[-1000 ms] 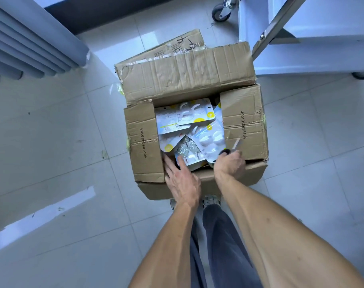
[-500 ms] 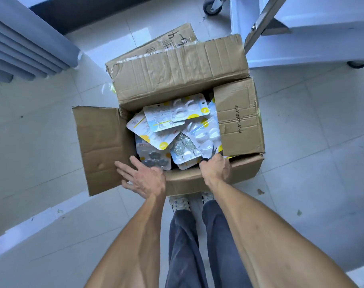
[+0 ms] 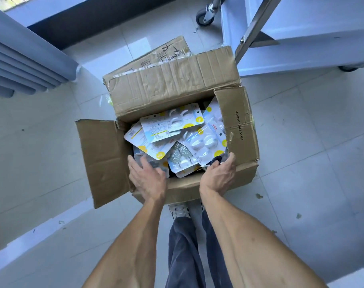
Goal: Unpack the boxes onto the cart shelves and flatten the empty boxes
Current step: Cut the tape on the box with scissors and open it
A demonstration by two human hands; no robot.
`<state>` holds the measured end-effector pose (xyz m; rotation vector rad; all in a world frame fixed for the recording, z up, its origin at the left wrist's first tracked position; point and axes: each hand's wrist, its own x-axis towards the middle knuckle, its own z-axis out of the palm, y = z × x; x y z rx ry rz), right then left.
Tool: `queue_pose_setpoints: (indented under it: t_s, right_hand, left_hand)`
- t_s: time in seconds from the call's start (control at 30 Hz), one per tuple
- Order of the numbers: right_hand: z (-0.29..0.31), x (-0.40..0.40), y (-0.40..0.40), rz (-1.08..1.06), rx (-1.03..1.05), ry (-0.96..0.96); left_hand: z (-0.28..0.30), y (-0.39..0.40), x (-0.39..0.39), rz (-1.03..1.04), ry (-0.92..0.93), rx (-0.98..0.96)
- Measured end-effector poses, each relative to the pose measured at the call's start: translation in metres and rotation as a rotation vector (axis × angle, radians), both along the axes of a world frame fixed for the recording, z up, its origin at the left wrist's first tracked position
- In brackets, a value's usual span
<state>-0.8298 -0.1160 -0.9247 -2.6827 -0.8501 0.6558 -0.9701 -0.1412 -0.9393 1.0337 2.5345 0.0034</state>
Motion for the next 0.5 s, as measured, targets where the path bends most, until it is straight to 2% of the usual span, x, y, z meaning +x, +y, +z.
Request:
queue_pose_setpoints:
  t_s: [0.13, 0.27, 0.33, 0.5]
  right_hand:
    - [0.008, 0.012, 0.006, -0.086, 0.022, -0.026]
    - [0.015, 0.039, 0.013, -0.165, 0.088, -0.038]
    - [0.016, 0.061, 0.021, -0.187, 0.112, -0.035]
    - [0.002, 0.132, 0.053, -0.075, -0.022, -0.038]
  left_hand:
    - [0.004, 0.016, 0.047, -0.034, -0.231, 0.029]
    - [0.014, 0.046, 0.095, -0.015, -0.452, -0.049]
    - [0.017, 0.067, 0.12, -0.088, -0.52, -0.087]
    - [0.011, 0.113, 0.181, -0.191, -0.704, -0.134]
